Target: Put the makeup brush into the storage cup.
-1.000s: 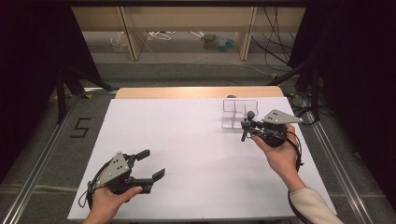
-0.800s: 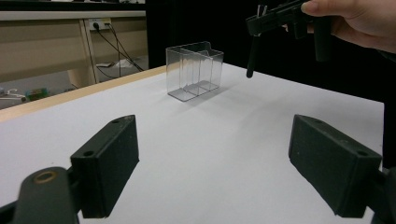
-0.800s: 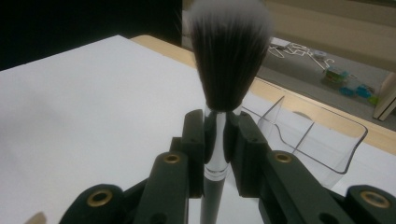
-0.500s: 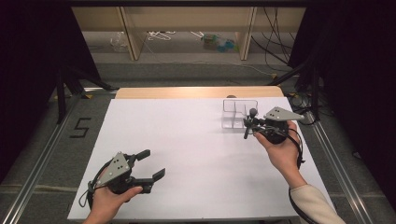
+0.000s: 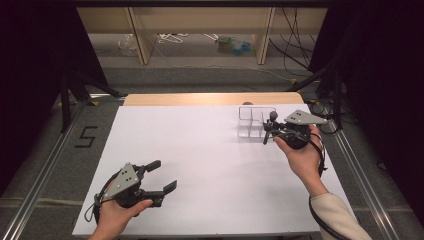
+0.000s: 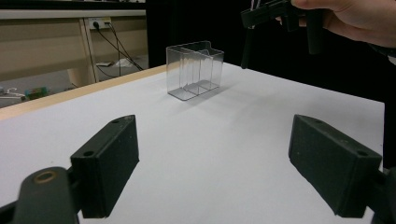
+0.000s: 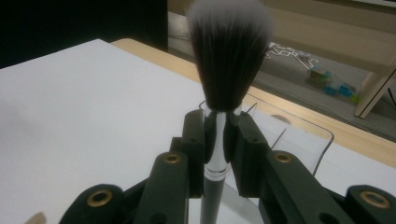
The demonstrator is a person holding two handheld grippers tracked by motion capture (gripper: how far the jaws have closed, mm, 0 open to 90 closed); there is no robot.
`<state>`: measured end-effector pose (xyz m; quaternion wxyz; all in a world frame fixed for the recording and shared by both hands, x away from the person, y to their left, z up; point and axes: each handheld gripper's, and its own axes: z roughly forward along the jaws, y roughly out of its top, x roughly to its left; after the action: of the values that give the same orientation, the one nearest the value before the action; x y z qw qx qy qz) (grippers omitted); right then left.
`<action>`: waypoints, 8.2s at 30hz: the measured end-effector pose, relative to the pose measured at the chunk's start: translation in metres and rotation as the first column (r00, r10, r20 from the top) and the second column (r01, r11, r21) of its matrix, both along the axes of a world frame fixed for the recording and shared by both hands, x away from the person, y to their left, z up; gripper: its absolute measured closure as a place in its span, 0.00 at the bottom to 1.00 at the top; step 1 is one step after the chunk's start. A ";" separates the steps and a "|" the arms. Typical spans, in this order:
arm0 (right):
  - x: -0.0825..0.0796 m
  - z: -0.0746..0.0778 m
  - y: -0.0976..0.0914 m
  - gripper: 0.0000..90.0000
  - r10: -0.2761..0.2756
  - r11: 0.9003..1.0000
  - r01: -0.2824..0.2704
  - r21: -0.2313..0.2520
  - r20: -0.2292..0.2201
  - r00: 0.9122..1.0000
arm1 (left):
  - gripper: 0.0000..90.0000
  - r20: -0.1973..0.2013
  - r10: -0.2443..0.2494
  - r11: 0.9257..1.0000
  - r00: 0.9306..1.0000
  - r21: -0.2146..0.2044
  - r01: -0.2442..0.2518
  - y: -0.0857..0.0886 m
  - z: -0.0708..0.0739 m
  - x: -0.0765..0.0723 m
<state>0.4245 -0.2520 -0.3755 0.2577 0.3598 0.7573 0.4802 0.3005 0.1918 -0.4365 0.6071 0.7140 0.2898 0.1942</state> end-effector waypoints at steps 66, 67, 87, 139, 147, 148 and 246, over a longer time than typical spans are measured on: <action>0.019 0.014 -0.009 0.86 -0.063 0.998 0.061 0.027 0.054 0.997 | 0.18 -0.008 0.006 1.000 1.000 -0.002 -0.006 0.001 -0.001 0.000; 0.019 0.014 -0.009 0.86 -0.066 0.998 0.064 0.027 0.052 0.996 | 0.18 -0.008 0.005 1.000 1.000 -0.003 -0.005 0.001 -0.001 0.000; 0.025 0.016 -0.010 0.86 -0.074 0.997 0.072 0.035 0.059 0.996 | 0.18 -0.005 0.002 1.000 1.000 -0.001 -0.002 0.001 -0.001 0.001; 0.042 0.022 -0.012 0.86 -0.104 0.993 0.099 0.061 0.075 0.992 | 0.18 -0.008 0.001 1.000 1.000 -0.007 -0.001 0.001 -0.002 0.001; 0.045 0.022 -0.014 0.86 -0.108 0.993 0.104 0.048 0.086 0.991 | 0.18 -0.008 0.001 1.000 1.000 -0.007 -0.001 0.001 -0.002 0.002; 0.045 0.022 -0.014 0.86 -0.108 0.993 0.103 0.054 0.091 0.990 | 0.18 -0.008 0.001 1.000 1.000 -0.007 -0.001 0.001 -0.002 0.002; 0.067 0.021 -0.015 0.86 -0.147 0.988 0.142 0.057 0.102 0.984 | 0.18 -0.011 0.000 1.000 1.000 -0.008 0.000 0.002 -0.003 0.002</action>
<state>0.4910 -0.2675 -0.3547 0.3228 0.3942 0.7023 0.4971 0.3029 0.1934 -0.4391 0.6086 0.7125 0.2937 0.1891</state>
